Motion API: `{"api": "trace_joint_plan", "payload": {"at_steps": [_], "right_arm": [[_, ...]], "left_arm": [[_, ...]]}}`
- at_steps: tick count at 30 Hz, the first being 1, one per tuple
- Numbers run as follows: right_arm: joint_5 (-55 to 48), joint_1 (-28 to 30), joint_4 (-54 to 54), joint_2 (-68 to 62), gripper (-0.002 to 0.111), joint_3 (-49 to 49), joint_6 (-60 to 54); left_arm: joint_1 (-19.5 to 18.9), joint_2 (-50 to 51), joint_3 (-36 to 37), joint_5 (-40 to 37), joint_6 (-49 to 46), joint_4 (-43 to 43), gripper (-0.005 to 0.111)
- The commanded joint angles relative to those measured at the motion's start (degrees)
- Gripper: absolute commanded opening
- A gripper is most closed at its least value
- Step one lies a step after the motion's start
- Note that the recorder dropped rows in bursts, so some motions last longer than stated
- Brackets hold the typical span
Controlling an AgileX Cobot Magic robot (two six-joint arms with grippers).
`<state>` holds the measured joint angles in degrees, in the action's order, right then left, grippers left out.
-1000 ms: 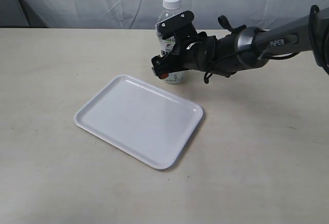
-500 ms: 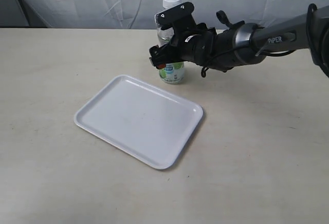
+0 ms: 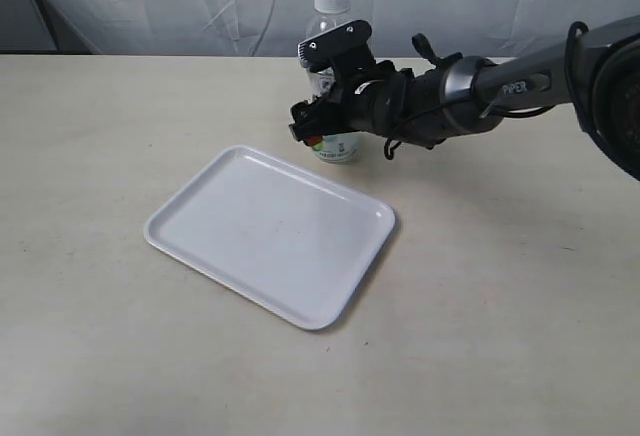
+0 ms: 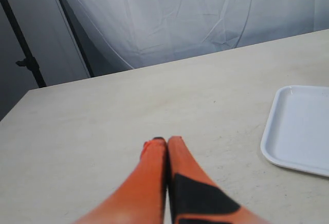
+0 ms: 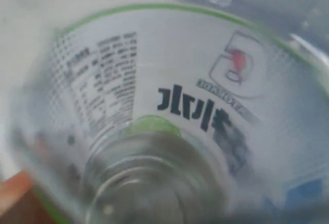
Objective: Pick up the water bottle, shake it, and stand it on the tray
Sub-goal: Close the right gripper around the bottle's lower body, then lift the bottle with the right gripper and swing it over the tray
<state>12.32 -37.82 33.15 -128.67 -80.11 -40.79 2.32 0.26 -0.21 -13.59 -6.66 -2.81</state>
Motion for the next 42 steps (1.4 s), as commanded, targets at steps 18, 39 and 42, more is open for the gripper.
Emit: {"api": "trace_joint_plan", "payload": {"at_steps": [18, 39, 42], "right_arm": [[-9.1, 0.05, 9.56, 15.51, -0.001, 4.46, 0.9], [26.14, -21.47, 30.85, 34.64, -0.001, 28.09, -5.73], [11.46, -21.59, 21.25, 34.78, -0.001, 27.6, -5.89]], "left_arm": [[0.02, -0.26, 0.21, -0.09, 0.18, 0.28, 0.0], [0.02, -0.26, 0.21, -0.09, 0.18, 0.28, 0.0], [0.02, -0.26, 0.21, -0.09, 0.18, 0.28, 0.0]]}}
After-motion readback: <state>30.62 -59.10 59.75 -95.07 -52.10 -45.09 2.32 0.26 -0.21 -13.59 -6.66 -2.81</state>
